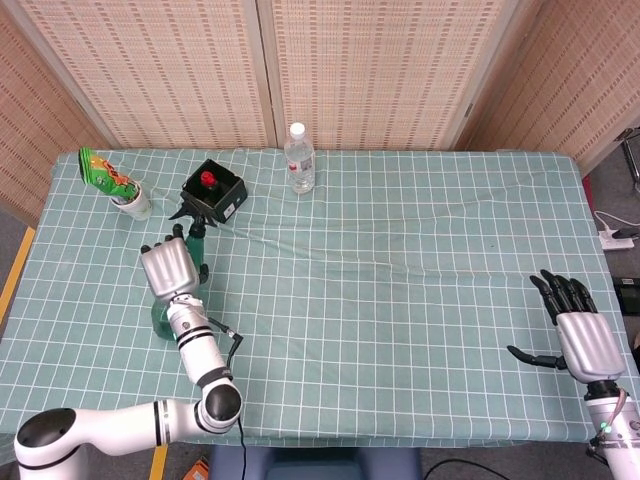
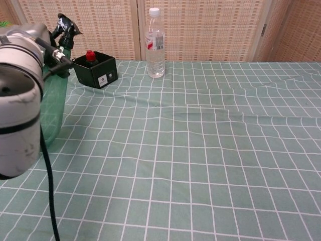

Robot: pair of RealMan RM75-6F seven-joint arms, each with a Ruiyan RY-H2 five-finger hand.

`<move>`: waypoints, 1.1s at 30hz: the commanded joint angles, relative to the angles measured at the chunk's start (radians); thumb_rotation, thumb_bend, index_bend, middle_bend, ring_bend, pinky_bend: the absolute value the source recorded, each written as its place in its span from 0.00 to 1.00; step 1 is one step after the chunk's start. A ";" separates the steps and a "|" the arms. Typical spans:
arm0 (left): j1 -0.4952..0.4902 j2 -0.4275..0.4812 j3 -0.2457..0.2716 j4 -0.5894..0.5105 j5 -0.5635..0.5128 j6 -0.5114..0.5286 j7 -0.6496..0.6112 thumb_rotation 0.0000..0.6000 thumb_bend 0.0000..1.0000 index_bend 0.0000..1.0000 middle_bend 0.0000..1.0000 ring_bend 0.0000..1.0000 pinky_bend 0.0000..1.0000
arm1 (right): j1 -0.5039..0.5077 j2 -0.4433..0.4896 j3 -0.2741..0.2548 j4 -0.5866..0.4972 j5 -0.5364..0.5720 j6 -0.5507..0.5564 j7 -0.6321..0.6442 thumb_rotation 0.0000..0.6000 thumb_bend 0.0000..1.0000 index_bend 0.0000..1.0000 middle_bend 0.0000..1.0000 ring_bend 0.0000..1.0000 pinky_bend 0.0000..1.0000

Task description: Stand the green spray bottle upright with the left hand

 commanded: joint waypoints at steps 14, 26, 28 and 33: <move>0.310 0.331 -0.155 -0.405 -0.096 -0.226 -0.464 1.00 0.31 0.25 0.66 0.46 0.29 | -0.011 -0.024 0.010 -0.005 0.013 0.030 -0.058 1.00 0.00 0.00 0.00 0.00 0.00; 0.290 0.326 0.004 -0.189 0.240 -0.345 -0.775 1.00 0.31 0.23 0.66 0.46 0.27 | -0.014 -0.029 0.015 -0.005 0.023 0.036 -0.071 1.00 0.00 0.00 0.00 0.00 0.00; 0.284 0.312 0.033 -0.134 0.311 -0.338 -0.826 1.00 0.31 0.22 0.65 0.45 0.26 | -0.015 -0.028 0.015 -0.005 0.028 0.031 -0.069 1.00 0.00 0.00 0.00 0.00 0.00; 0.278 0.269 0.088 -0.011 0.415 -0.318 -0.936 1.00 0.31 0.22 0.65 0.44 0.25 | -0.015 -0.027 0.016 -0.004 0.039 0.025 -0.069 1.00 0.00 0.00 0.00 0.00 0.00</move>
